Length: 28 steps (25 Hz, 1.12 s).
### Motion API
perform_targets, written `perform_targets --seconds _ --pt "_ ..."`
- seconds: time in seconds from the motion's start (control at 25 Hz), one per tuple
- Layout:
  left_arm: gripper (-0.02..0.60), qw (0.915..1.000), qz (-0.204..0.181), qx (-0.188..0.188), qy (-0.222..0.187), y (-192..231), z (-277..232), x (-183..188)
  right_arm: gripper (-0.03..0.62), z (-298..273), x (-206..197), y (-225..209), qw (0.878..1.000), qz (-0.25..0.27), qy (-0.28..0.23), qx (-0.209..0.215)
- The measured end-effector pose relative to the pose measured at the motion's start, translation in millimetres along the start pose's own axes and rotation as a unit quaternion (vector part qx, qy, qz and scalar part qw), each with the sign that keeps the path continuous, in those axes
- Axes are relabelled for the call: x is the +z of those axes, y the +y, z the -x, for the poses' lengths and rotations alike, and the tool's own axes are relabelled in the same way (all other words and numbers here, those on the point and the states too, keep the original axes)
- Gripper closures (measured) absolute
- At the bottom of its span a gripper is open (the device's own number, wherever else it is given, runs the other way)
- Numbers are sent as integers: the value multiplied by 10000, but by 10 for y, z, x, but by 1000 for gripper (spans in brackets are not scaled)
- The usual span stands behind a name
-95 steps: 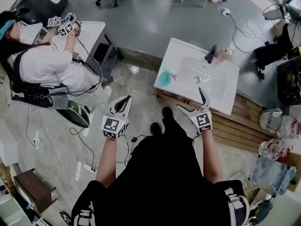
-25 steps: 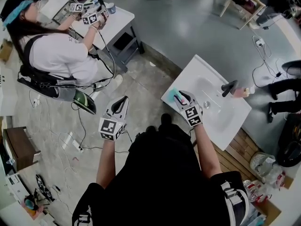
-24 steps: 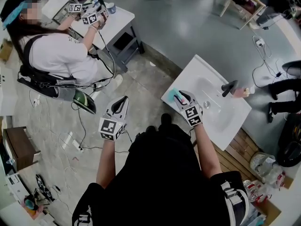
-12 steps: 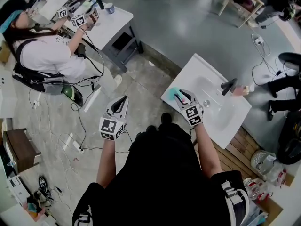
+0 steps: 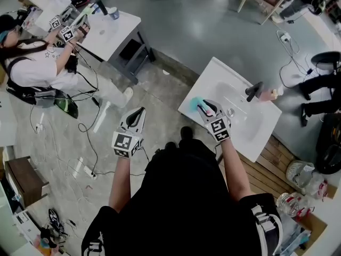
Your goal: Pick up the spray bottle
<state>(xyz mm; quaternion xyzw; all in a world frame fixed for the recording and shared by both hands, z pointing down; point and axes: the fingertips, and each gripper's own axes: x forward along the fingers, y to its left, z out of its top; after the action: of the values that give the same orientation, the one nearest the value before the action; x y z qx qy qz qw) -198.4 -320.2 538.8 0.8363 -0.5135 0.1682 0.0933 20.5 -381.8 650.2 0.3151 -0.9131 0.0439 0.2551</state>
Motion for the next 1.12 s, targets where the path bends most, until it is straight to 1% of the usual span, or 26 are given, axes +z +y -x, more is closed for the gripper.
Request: perform_targets --seconds 0.24,0.64,0.88,1.12 --pt "555 9997 -95 -232 37 -51 -32 19 447 167 -8 -51 9995 -114 -4 -289" --pt "555 9976 -224 -652 -2 -278 -66 42 447 501 -165 -29 9972 -286 78 -687" --pt "555 9964 -259 -803 -28 -430 4 38 448 720 -215 16 9955 -332 93 -882" --pt "555 9954 -272 -918 -22 -528 137 -39 448 878 -258 160 9943 -379 87 -988"
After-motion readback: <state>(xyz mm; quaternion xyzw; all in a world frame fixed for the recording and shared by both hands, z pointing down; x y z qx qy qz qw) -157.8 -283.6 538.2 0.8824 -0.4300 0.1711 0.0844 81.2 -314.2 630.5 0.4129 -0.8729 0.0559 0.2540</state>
